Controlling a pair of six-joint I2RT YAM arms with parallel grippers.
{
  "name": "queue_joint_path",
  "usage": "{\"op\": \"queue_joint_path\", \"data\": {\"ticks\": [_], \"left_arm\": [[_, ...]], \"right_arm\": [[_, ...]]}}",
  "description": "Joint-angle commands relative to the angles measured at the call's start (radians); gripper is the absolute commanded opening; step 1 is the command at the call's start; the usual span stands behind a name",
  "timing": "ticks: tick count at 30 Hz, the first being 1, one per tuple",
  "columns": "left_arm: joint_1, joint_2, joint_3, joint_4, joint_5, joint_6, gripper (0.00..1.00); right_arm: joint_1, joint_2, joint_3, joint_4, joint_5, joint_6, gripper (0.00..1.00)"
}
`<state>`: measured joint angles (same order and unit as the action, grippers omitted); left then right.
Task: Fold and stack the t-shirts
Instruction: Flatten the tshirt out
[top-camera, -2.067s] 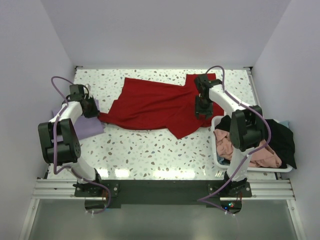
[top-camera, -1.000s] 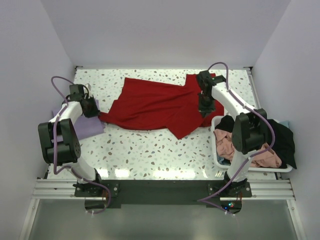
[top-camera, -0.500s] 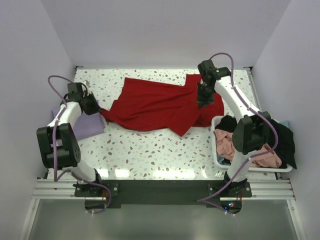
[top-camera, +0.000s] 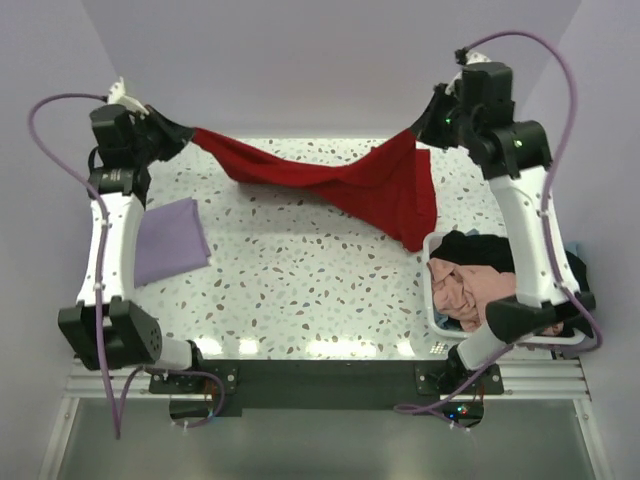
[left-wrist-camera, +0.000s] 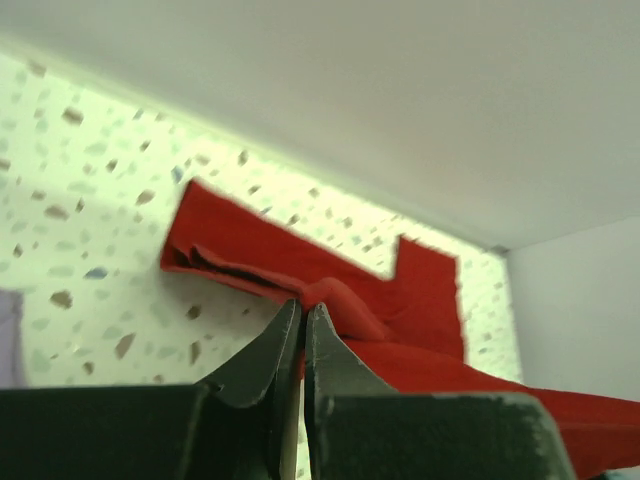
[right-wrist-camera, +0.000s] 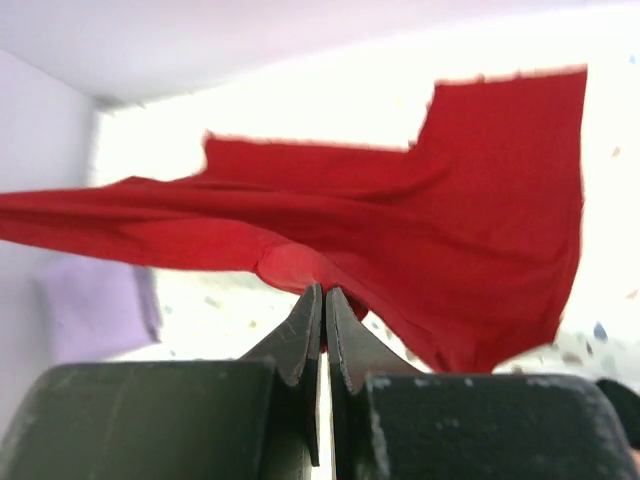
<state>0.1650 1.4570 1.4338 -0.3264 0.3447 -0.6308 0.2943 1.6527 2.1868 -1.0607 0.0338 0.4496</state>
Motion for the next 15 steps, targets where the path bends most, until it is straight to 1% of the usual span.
{"op": "queue_joint_path", "data": {"ticks": [1, 4, 5, 6, 8, 9, 11, 12, 15], "left_arm": [[0.008, -0.182, 0.100, 0.105, -0.025, -0.155, 0.00], [0.010, -0.302, 0.132, 0.101, -0.100, -0.181, 0.00], [0.008, -0.329, 0.146, 0.074, -0.124, -0.181, 0.00], [0.010, -0.374, 0.186, 0.052, -0.148, -0.169, 0.00], [0.007, -0.412, 0.223, 0.003, -0.213, -0.149, 0.00], [0.007, -0.447, 0.247, -0.006, -0.234, -0.130, 0.00], [0.005, -0.477, 0.281, -0.029, -0.289, -0.115, 0.00], [0.007, -0.492, 0.293, -0.036, -0.303, -0.097, 0.00], [0.005, -0.503, 0.318, -0.039, -0.335, -0.069, 0.00]], "right_arm": [[-0.004, -0.203, -0.050, 0.230, 0.000, 0.023, 0.00], [-0.003, -0.339, -0.126, 0.385, -0.015, 0.011, 0.00], [-0.003, -0.373, -0.148, 0.427, -0.015, -0.002, 0.00], [-0.003, -0.449, -0.195, 0.517, -0.003, -0.009, 0.00], [-0.003, -0.504, -0.225, 0.586, 0.023, -0.031, 0.00], [-0.003, -0.525, -0.208, 0.608, 0.043, -0.040, 0.00], [-0.003, -0.519, -0.153, 0.593, 0.081, -0.070, 0.00], [-0.003, -0.510, -0.089, 0.575, 0.087, -0.077, 0.00], [-0.003, -0.459, 0.005, 0.570, 0.091, -0.083, 0.00]]}}
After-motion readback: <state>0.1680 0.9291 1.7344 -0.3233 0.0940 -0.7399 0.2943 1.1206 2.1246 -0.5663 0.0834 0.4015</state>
